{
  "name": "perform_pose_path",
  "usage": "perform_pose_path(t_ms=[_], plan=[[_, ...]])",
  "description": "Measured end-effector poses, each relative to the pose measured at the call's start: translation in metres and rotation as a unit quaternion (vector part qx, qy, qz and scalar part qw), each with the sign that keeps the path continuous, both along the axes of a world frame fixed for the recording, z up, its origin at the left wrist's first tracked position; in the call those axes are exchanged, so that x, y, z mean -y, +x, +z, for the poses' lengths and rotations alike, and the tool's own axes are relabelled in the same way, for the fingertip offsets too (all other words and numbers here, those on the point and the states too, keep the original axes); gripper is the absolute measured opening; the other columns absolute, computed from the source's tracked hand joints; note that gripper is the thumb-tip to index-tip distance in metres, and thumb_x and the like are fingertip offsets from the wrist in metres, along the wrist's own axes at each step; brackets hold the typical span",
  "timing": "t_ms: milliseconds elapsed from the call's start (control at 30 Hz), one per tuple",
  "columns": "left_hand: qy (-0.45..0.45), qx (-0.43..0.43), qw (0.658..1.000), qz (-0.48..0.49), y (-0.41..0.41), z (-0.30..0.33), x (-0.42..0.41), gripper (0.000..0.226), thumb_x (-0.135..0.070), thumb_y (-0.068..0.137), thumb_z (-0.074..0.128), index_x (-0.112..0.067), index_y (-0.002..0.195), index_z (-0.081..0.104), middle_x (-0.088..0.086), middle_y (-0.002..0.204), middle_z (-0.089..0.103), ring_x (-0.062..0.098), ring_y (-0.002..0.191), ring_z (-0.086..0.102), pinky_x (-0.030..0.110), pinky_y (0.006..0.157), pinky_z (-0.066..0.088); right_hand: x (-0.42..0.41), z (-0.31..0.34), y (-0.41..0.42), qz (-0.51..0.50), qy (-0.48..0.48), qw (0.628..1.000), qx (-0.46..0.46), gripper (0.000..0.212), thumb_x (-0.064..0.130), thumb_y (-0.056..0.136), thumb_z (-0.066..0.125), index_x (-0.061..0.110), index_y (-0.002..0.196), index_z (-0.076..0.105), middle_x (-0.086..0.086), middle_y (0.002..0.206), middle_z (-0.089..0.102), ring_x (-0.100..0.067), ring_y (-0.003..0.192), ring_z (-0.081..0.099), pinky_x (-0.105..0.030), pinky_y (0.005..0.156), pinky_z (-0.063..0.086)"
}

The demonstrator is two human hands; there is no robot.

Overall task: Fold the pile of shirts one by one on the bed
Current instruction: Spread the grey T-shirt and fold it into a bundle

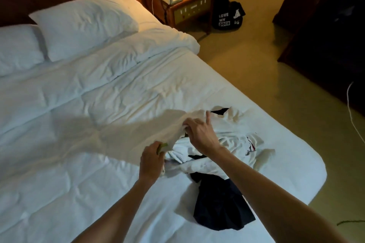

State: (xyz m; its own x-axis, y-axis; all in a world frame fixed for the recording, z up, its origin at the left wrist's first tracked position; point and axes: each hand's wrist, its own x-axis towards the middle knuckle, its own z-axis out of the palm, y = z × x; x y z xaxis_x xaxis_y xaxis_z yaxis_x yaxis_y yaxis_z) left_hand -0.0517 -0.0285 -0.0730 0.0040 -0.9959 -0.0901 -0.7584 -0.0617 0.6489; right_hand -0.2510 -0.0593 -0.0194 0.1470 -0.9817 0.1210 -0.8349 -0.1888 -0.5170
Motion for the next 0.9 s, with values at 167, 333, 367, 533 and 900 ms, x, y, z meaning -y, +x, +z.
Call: perform_pose_path(t_ms=[167, 333, 367, 533, 900], plan=[[-0.116, -0.084, 0.99, -0.018, 0.036, 0.108, -0.015, 0.02, -0.024, 0.091, 0.058, -0.008, 0.094, 0.068, 0.006, 0.08, 0.066, 0.024, 0.075, 0.058, 0.027, 0.066, 0.039, -0.002, 0.113, 0.047, 0.031, -0.005, 0.99, 0.139, 0.026, 0.021, 0.093, 0.032, 0.011, 0.102, 0.055, -0.014, 0.082, 0.067, -0.033, 0.068, 0.06, -0.046, 0.064, 0.048], [-0.202, -0.213, 0.956, 0.01, 0.088, 0.244, -0.041, 0.024, -0.029, 0.091, 0.042, -0.011, 0.081, 0.055, -0.01, 0.068, 0.053, 0.005, 0.065, 0.049, 0.025, 0.065, 0.04, -0.033, 0.244, 0.101, 0.137, -0.079, 0.975, 0.157, 0.026, 0.036, 0.082, 0.04, 0.015, 0.093, 0.05, -0.002, 0.074, 0.059, -0.016, 0.063, 0.051, -0.03, 0.058, 0.039], [-0.226, -0.223, 0.948, 0.011, 0.101, 0.274, -0.048, 0.023, -0.025, 0.095, 0.044, -0.01, 0.087, 0.059, -0.012, 0.074, 0.057, 0.005, 0.071, 0.053, 0.024, 0.069, 0.042, -0.041, 0.269, 0.112, 0.144, -0.093, 0.974, 0.15, 0.028, 0.039, 0.078, 0.046, 0.016, 0.093, 0.05, 0.002, 0.073, 0.056, -0.008, 0.063, 0.049, -0.024, 0.058, 0.035], [-0.3, -0.2, 0.93, -0.066, 0.177, 0.427, -0.098, 0.013, -0.02, 0.099, 0.056, -0.012, 0.095, 0.065, -0.01, 0.081, 0.063, 0.0, 0.076, 0.057, 0.019, 0.072, 0.045, -0.095, 0.391, 0.193, 0.15, -0.177, 0.971, 0.066, 0.028, 0.035, 0.082, 0.067, 0.014, 0.101, 0.066, -0.004, 0.09, 0.068, -0.018, 0.078, 0.06, -0.035, 0.068, 0.047], [-0.206, 0.027, 0.972, 0.11, 0.395, 0.509, -0.245, 0.043, -0.01, 0.076, 0.074, -0.013, 0.118, 0.069, 0.007, 0.103, 0.072, 0.025, 0.094, 0.067, 0.025, 0.073, 0.045, -0.22, 0.574, 0.368, 0.097, -0.25, 0.917, 0.294, 0.037, 0.027, 0.073, 0.039, 0.004, 0.075, 0.067, -0.009, 0.069, 0.064, -0.009, 0.068, 0.05, -0.03, 0.058, 0.044]])
